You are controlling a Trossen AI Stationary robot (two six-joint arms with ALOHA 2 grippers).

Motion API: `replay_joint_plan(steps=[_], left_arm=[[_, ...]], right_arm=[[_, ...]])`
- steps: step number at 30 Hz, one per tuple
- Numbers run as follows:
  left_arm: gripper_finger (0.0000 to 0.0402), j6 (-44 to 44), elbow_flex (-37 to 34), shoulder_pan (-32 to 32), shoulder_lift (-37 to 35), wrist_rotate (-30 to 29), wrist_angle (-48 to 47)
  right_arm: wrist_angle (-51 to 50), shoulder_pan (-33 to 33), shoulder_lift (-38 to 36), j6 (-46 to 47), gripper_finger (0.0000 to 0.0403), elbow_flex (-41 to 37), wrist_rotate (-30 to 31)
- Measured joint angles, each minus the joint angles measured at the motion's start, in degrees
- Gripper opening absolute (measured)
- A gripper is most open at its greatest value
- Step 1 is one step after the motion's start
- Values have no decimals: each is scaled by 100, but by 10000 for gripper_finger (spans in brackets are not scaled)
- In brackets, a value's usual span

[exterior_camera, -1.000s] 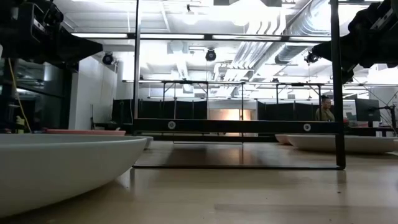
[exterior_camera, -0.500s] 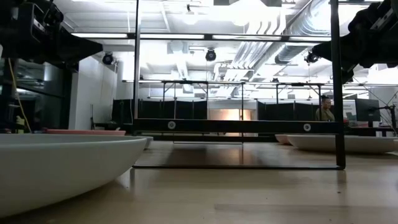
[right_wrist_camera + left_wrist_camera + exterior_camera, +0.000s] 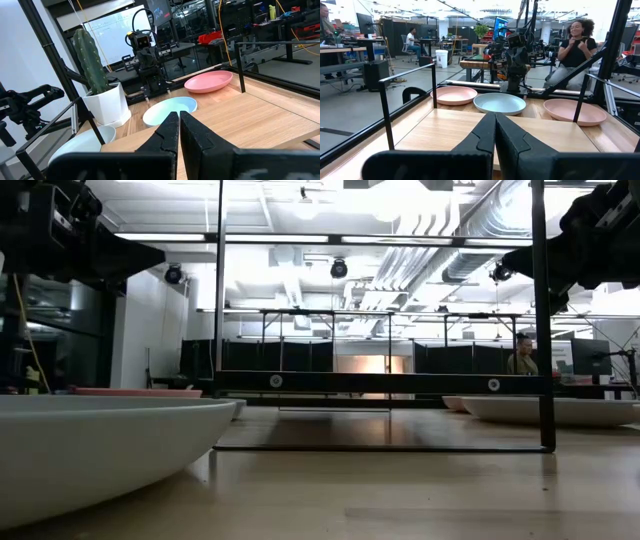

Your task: Place and stack plates onto a shelf

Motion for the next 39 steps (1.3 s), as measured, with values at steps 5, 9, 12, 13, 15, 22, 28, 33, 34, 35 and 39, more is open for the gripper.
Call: replay_joint_plan(steps=[5,9,12,13,15,22,28,33,34,35,39], left_arm=[[0,-2,0,1,-1,1,2],[0,-2,0,1,0,1,0],[0,-1,0,0,-1,1,0],[0,-2,0,1,-1,1,1],[0,0,0,-1,-1,1,0],[0,-2,0,-1,1,1,2],[0,-1,0,0,-1,1,0],[0,-1,0,1,0,0,1],[0,-1,0,-1,0,1,2],[0,-2,0,1,1,1,0],[0,0,0,0,1,1,0]], right_arm=[[0,-1,2,-1,0,0,1],[-2,1,1,-1,0,-2,1],[-1,0,1,-1,0,-1,-1],[0,1,2,-1,0,0,-1],[0,0,0,0,0,0,1],[18,-1,2,0,0,-1,1],[184,1,2,1,0,-2,1],[173,0,2,38,0,-1,1],[177,0,2,106,0,-2,2],[182,-1,2,150,0,0,16],[777,-3,4,-236,0,0,726]])
